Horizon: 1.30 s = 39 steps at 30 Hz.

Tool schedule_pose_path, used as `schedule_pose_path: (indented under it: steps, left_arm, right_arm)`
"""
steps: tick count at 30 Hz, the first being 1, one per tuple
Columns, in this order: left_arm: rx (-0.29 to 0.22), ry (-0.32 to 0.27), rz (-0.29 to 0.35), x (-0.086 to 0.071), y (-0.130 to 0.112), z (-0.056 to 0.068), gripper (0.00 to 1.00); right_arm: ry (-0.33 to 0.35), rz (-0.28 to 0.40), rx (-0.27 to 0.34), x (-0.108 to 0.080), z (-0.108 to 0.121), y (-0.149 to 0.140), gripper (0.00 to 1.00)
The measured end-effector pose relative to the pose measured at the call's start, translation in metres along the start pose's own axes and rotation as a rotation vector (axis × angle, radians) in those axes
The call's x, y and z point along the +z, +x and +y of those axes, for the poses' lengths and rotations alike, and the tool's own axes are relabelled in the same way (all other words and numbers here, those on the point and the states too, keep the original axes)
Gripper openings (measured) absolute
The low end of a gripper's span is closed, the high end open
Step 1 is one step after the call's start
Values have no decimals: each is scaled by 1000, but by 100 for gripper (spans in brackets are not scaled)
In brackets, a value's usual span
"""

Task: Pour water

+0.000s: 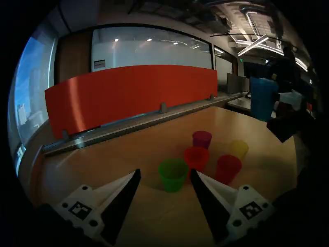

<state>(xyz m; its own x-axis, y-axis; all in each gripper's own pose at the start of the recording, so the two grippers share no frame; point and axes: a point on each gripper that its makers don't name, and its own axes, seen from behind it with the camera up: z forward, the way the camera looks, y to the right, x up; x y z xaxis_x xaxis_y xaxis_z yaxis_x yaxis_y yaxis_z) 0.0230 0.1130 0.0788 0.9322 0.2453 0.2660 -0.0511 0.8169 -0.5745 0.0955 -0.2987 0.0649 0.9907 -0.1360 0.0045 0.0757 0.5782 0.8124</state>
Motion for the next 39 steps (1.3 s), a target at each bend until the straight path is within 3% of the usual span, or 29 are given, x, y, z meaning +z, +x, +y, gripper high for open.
schedule_pose_path:
  steps: [15,25,33,39]
  left_arm:
    - [-4,-47,-99,35,-27,15,89]
    - [12,-91,-185,56,-43,21,89]
    - [-10,-130,-262,71,-56,25,89]
    - [-6,-137,-286,82,-58,24,89]
  right_arm:
    - [-26,9,-4,-10,17,9,91]
    - [-36,5,-15,-10,24,13,91]
    - [-41,1,-18,-10,28,13,91]
    - [-43,-2,-16,-10,32,10,91]
